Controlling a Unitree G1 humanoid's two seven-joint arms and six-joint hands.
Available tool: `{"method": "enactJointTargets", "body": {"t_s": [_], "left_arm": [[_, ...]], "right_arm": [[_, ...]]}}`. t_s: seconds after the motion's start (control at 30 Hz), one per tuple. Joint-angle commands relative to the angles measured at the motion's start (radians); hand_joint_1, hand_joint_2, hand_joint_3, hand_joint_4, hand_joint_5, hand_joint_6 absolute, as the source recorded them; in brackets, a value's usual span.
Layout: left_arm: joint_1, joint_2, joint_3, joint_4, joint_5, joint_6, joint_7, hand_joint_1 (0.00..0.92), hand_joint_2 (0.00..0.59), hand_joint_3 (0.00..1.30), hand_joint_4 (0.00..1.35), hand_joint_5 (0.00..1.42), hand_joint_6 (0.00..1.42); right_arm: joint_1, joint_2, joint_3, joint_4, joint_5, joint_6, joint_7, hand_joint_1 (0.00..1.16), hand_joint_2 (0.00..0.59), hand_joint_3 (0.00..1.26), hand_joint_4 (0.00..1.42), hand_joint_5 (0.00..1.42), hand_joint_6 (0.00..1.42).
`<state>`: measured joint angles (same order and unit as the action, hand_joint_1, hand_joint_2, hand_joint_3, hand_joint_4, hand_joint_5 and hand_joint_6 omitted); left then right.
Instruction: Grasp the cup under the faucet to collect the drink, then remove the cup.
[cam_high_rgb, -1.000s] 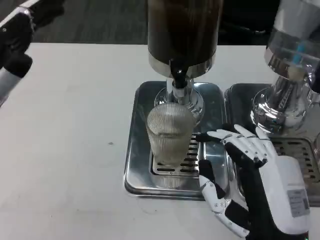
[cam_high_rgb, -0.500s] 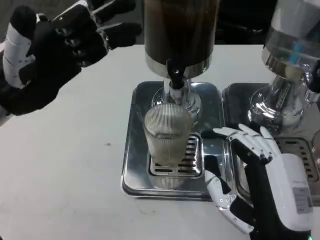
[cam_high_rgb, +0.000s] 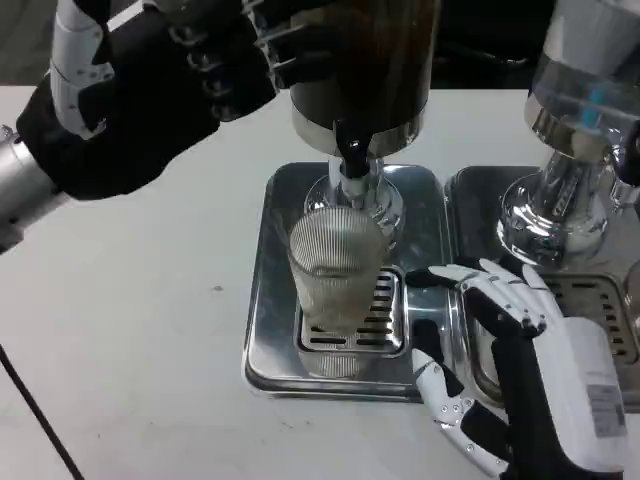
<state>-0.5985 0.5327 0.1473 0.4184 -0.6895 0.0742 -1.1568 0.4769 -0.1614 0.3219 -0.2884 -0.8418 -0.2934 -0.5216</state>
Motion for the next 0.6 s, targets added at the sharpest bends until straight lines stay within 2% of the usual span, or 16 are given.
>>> {"method": "enactJointTargets", "body": {"t_s": [0.03,0.37,0.6], "left_arm": [[-0.045,-0.031,-0.007,0.066,0.059,0.003,-0.015,0.000,0.111,0.03,0.00,0.09,0.06],[-0.130,-0.089,-0.012,0.232,0.140,-0.011,-0.070,0.000,0.118,0.07,0.03,0.13,0.10],[-0.140,-0.104,-0.014,0.283,0.187,-0.033,-0.104,0.000,0.118,0.11,0.07,0.17,0.13]], "right_arm": [[0.012,0.014,0.001,-0.013,-0.007,0.004,-0.013,0.43,0.507,0.46,0.36,0.25,0.11],[0.027,0.034,0.001,-0.014,-0.019,0.005,-0.025,0.44,0.507,0.46,0.36,0.25,0.11],[0.032,0.039,-0.003,-0.015,-0.013,0.005,-0.020,0.44,0.502,0.47,0.37,0.25,0.11]]}}
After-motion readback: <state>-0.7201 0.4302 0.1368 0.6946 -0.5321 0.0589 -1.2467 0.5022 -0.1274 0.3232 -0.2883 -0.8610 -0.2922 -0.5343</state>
